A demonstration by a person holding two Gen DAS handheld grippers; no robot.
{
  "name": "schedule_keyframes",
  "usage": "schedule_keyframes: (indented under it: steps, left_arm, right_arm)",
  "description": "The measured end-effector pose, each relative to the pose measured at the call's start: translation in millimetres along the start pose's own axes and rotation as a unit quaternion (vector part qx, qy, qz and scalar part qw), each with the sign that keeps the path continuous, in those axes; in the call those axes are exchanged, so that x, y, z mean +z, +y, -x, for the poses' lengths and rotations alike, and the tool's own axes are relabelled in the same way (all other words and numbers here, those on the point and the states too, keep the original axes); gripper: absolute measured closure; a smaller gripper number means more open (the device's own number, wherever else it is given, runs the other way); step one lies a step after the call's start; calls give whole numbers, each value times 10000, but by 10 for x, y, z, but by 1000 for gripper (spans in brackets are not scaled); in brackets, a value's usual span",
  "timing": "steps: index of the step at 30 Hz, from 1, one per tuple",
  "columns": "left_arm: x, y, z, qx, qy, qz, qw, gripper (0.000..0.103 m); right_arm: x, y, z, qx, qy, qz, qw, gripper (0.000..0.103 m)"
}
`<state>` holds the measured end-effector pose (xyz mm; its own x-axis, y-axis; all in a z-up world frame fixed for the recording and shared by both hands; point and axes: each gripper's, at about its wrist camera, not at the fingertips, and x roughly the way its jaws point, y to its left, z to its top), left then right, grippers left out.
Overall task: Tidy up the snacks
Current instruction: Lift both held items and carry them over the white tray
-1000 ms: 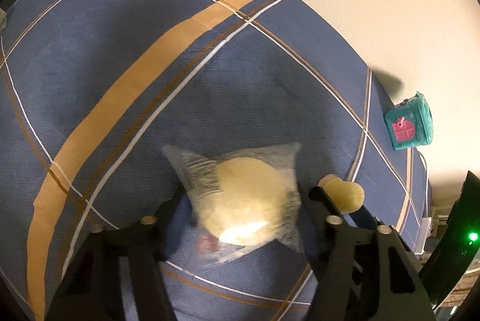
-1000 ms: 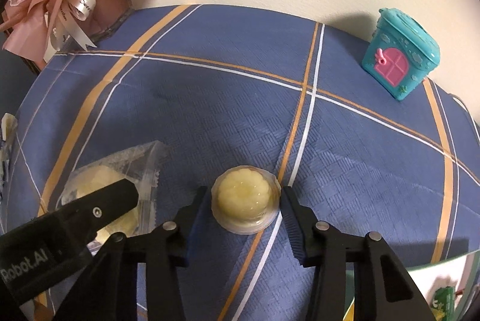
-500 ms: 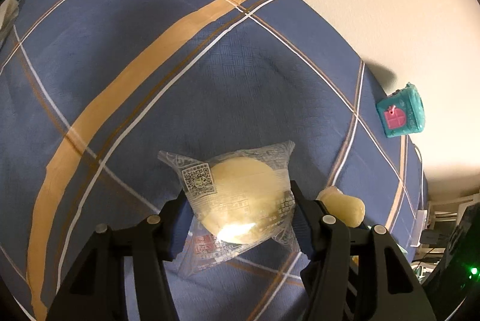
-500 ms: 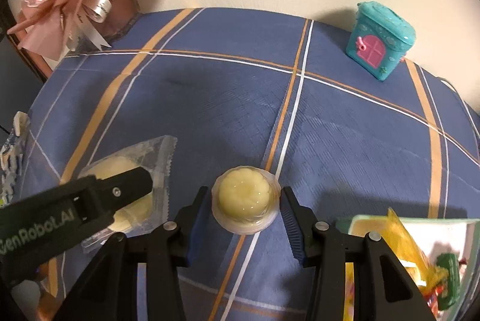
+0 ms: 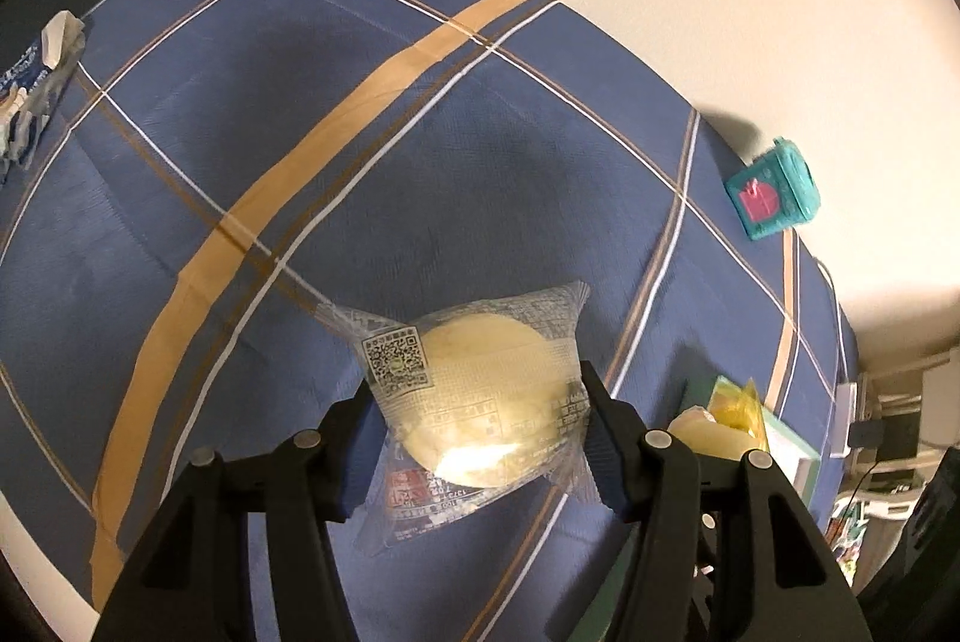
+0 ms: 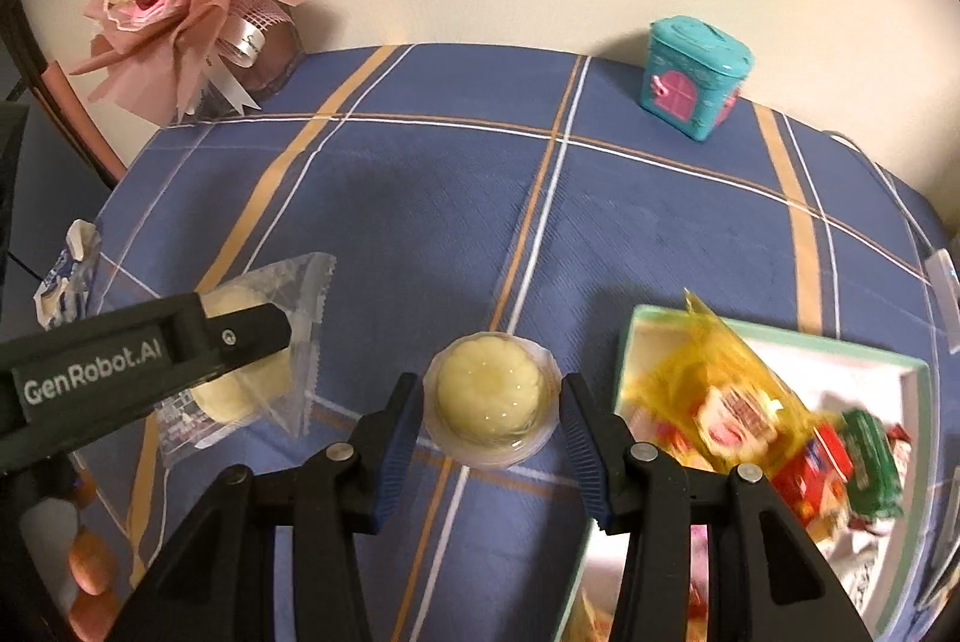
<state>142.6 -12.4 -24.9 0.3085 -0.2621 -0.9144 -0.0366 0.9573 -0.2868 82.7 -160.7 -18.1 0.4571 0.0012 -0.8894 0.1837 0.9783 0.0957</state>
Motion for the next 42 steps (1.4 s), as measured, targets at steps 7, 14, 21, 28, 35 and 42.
schedule_keyframes:
  steps: [7, 14, 21, 28, 35, 42]
  left_arm:
    - [-241, -116, 159, -25, -35, -201, 9998, 42]
    - [-460, -230, 437, -78, -247, -396, 9989, 42]
    - [-684, -433, 568, -118, -298, -690, 9971, 42]
    - [-882, -725, 621, -115, -334, -1099, 9933, 42]
    - [-1115, -1114, 534, -138, -190, -1602, 9868, 42]
    - [-1377, -1467, 391, -246, 70, -2082, 9778, 42]
  right_arm:
    - [-180, -129, 270, -46, -61, -133, 9999, 53]
    - [-370, -299, 492, -125, -106, -308, 9994, 53]
    - [-543, -453, 709, -121, -143, -464, 9987, 53]
    - [-702, -740, 844, -226, -66, -749, 9969, 53]
    - [-837, -1247, 914, -394, 97, -1264, 9912, 53]
    - [-954, -1755, 934, -592, 185, -1801, 9817, 53]
